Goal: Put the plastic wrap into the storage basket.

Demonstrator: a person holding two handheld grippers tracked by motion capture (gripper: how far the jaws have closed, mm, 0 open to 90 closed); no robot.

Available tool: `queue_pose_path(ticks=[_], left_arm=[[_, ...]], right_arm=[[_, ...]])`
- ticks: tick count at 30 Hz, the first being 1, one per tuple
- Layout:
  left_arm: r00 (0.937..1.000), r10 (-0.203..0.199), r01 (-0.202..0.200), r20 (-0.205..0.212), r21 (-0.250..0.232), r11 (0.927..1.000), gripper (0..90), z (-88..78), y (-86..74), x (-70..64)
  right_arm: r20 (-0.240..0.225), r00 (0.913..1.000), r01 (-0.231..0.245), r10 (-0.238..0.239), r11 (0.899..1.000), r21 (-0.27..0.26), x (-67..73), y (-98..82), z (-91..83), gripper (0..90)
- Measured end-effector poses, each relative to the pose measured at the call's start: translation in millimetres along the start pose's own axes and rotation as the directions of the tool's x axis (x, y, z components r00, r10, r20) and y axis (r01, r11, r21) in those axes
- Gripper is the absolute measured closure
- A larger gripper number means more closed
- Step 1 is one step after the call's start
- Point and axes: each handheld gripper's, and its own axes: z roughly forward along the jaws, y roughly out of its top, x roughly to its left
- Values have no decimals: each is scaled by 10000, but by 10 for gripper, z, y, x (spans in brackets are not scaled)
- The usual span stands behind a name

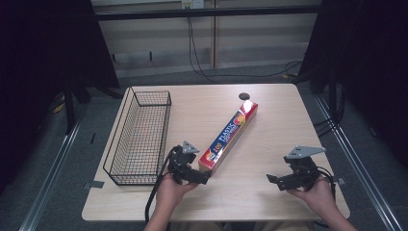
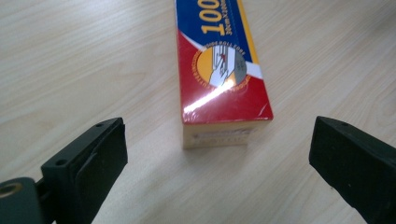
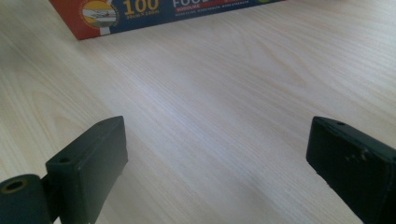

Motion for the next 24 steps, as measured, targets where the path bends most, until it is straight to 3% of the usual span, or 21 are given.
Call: queue_pose_path(ticks=[10, 14, 24], left_arm=[[9996, 205, -211, 178, 292, 9994, 61, -8, 240, -53], [9986, 362, -379, 394, 444, 9983, 61, -25, 392, -63], [9984, 162, -190, 535, 529, 9984, 63, 7, 770, -59]], right_arm=[[-216, 9993, -309, 303, 9991, -282, -8, 24, -43, 53], [-181, 9997, -153, 147, 9994, -318, 0, 36, -44, 52], [-195, 9998, -70, 64, 9995, -294, -5, 32, -70, 48]])
